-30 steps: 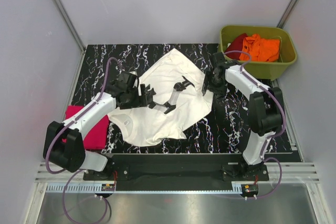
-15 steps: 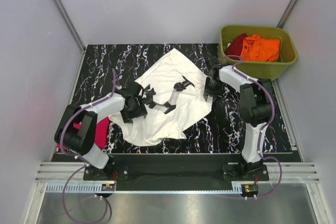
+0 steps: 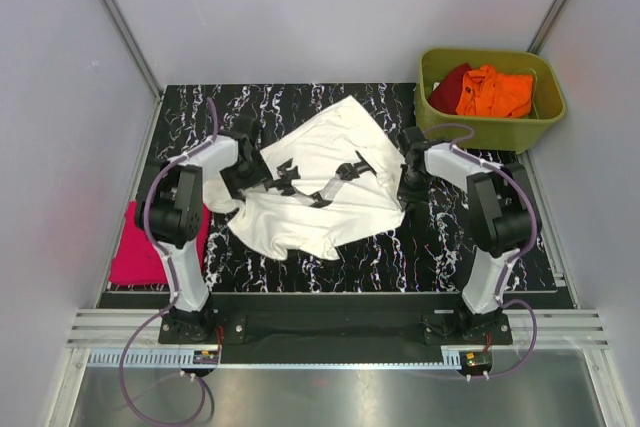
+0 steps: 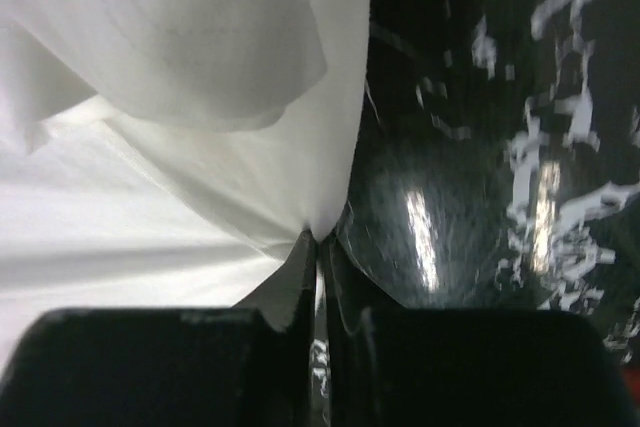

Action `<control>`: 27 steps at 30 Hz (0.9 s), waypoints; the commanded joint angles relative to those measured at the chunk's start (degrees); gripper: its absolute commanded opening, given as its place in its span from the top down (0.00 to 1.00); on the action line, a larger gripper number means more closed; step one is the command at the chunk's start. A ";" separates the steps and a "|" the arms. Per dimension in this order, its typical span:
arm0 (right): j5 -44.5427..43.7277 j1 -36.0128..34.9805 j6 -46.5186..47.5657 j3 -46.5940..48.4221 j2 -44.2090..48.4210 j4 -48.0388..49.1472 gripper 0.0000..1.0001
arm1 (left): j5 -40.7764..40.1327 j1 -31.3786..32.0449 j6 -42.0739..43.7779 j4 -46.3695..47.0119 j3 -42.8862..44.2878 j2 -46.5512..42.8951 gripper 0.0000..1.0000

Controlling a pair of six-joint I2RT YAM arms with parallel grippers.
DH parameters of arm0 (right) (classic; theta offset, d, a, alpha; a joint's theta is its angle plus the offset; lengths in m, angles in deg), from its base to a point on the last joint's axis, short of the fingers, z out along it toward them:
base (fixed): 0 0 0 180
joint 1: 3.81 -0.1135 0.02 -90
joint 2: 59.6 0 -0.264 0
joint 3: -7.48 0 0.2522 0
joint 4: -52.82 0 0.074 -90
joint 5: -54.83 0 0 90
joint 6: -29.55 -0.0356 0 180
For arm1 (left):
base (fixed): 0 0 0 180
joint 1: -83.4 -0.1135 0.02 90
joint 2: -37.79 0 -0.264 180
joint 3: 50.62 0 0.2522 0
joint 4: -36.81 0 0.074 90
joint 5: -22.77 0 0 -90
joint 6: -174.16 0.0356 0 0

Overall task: Fold and stack the t-shirts
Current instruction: Flatten the tshirt out

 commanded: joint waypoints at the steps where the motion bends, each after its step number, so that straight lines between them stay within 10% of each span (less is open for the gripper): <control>1: 3.39 -0.23 -4.61 -9.26 6.51 -2.68 0.93 | -2.15 -4.47 6.11 1.52 7.13 5.72 0.27; 4: 14.28 -1.98 -9.35 -17.52 14.68 1.78 0.86 | 0.50 -7.11 12.70 -1.18 17.40 14.04 0.26; 7: 17.83 -4.53 -11.21 -21.15 22.60 3.12 0.57 | -2.80 -7.83 19.56 -3.48 27.25 16.45 0.24; 13: 3.01 -4.45 -2.26 -13.10 28.68 -4.78 0.34 | -8.45 -3.97 24.42 -1.81 24.04 1.99 0.14; 19: 7.25 -4.45 1.88 0.17 18.32 -3.92 0.34 | -6.10 -0.35 21.26 -3.05 9.39 -13.57 0.14; 27: 18.79 -6.47 -4.78 6.36 8.46 -0.06 0.62 | -4.60 -1.32 18.81 -7.43 -7.26 -35.12 0.20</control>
